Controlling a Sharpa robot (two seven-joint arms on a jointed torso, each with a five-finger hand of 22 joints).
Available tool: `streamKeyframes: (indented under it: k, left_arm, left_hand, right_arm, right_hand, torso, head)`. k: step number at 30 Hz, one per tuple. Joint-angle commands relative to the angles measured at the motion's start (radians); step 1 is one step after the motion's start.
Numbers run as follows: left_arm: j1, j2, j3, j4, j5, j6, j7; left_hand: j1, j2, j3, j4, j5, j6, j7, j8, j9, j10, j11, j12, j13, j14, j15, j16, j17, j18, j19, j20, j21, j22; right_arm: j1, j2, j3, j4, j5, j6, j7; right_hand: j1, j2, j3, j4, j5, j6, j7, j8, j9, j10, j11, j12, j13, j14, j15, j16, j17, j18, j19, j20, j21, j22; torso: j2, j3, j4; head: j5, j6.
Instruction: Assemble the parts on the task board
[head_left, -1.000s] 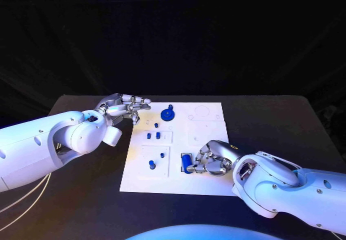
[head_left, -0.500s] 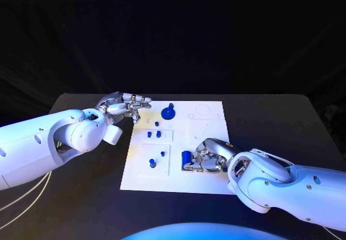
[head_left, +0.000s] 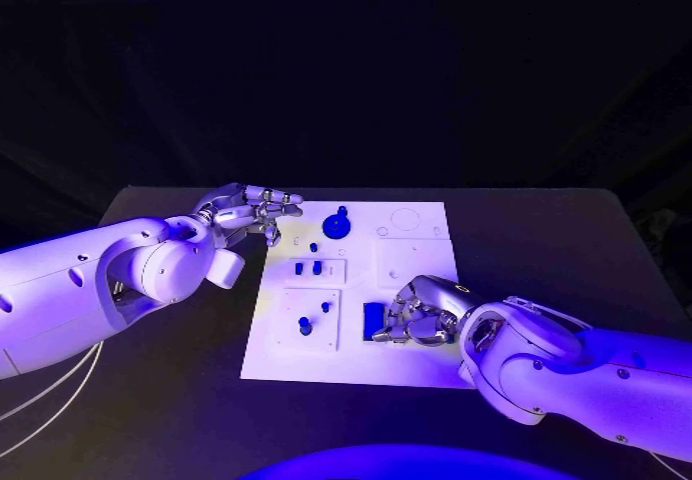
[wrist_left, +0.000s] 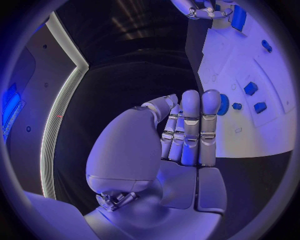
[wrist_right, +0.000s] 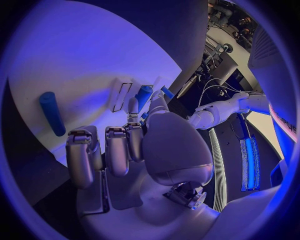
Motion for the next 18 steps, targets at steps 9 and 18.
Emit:
streamKeyframes:
  k: [9, 18]
  left_arm:
    - [0.0, 0.002, 0.0, -0.001, -0.003, 0.014, 0.004]
    - [0.0, 0.003, -0.002, -0.003, -0.003, 0.01, 0.008]
  left_hand:
    - [-0.004, 0.005, 0.005, -0.003, 0.003, -0.006, -0.003, 0.004, 0.0, -0.006, -0.001, 0.006, 0.0, -0.005, -0.001, -0.002, -0.001, 0.017, -0.008, 0.001, -0.005, -0.001]
    - [-0.004, 0.005, 0.006, -0.004, 0.003, -0.007, -0.003, 0.004, 0.0, -0.007, -0.001, 0.007, 0.0, -0.005, -0.001, -0.002, -0.002, 0.017, -0.008, 0.001, -0.005, -0.001]
  right_arm:
    - [0.009, -0.088, 0.001, 0.034, 0.025, -0.093, 0.108]
    - [0.042, -0.23, 0.0, 0.049, 0.029, -0.069, 0.189]
  right_hand:
    - [0.022, 0.027, -0.002, -0.002, 0.028, -0.04, 0.011, -0.033, -0.015, -0.009, 0.006, -0.053, 0.098, 0.083, 0.002, -0.006, 0.142, -0.007, 0.104, -0.003, 0.005, 0.263]
    - [0.124, 0.094, 0.049, -0.037, 0.063, -0.046, 0.036, -0.145, -0.112, -0.02, 0.027, -0.086, 0.079, 0.082, 0.021, -0.012, 0.135, -0.007, 0.104, 0.016, 0.005, 0.263]
  torso:
    - [-0.002, -0.0002, -0.0015]
    - [-0.006, 0.0003, -0.0091]
  head:
    - [-0.005, 0.004]
    - [-0.024, 0.011]
